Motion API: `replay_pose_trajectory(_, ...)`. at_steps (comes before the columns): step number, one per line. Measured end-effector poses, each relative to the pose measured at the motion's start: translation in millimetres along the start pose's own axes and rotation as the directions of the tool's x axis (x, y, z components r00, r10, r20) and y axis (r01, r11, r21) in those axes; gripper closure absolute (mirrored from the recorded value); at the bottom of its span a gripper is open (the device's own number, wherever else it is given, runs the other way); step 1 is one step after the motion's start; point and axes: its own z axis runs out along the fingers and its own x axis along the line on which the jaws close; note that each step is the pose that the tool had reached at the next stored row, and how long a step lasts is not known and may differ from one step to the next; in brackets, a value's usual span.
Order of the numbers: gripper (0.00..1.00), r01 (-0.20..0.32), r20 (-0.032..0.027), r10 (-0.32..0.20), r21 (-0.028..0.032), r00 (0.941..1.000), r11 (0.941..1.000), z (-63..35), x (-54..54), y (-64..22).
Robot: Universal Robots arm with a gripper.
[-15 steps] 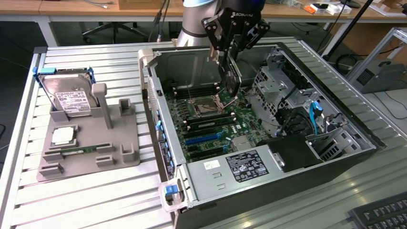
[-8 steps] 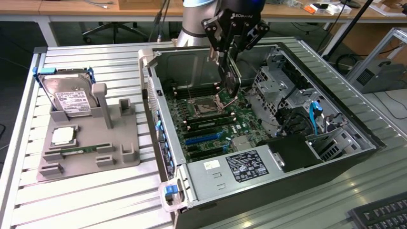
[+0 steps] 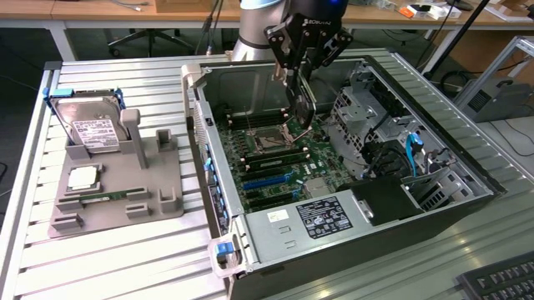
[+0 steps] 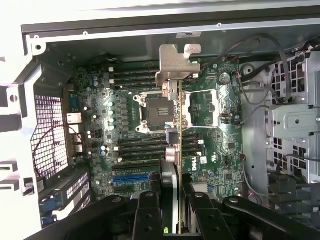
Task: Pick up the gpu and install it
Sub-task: 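Pick up the gpu and move the gpu toward the slot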
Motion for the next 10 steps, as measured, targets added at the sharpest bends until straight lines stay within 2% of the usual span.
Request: replay_pose_trajectory(10,0.73,0.0,0.0001,0.0,-0.0001,1.0,1.0,2.6,-0.1,0.0)
